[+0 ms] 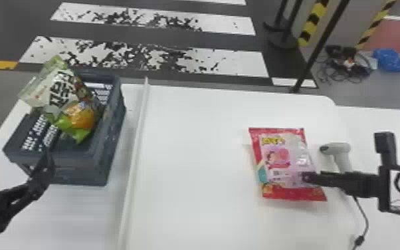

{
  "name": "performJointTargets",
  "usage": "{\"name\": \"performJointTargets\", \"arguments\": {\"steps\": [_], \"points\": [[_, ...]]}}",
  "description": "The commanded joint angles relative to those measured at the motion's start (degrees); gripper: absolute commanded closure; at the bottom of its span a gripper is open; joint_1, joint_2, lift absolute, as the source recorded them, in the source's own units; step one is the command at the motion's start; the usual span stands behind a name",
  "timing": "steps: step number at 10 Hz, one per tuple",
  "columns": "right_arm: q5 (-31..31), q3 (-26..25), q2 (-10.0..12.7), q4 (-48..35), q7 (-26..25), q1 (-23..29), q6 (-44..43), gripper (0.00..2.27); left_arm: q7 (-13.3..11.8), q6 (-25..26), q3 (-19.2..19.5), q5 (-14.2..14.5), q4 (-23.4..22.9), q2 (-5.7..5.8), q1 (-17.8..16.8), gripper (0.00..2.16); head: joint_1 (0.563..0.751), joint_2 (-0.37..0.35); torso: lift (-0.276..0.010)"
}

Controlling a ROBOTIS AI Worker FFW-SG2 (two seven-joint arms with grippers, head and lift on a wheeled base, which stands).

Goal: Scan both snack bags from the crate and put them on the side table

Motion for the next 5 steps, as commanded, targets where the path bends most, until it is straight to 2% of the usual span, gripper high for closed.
{"name": "performJointTargets", "arguments": {"steps": [1, 2, 3, 4, 5], "points": [[1.46, 1.09, -0.08, 0.6, 2.11, -0.02, -0.02, 0.12, -0.09, -0.68, 0.08, 0.07, -0.09, 0.0, 0.22, 0.01, 0.695, -0.089, -0.087], [2.07, 1.79, -0.08, 1.04, 2.46, -0.11, -0.02, 0.29, -0.09, -0.86, 0.08, 0.16, -0.09, 0.0, 0.39, 0.01, 0.695, -0.084, -0.087], [2.69, 1.88, -0.17, 1.48, 5.27, -0.11, -2.13, 1.04, -0.18, -1.04, 0.16, 0.33, -0.09, 0.0, 0.48, 0.01, 0.695, -0.077, -0.087], [3.13, 2.14, -0.08, 1.83, 5.01, -0.2, -2.31, 2.27, -0.09, -1.21, 0.16, 0.33, -0.09, 0.0, 0.66, 0.01, 0.695, -0.069, -0.087], [3.22, 2.23, -0.08, 1.83, 6.15, -0.11, -2.83, 2.26, -0.18, -1.56, 0.25, 0.42, -0.09, 0.0, 0.83, 0.01, 0.695, -0.066, -0.087]]}}
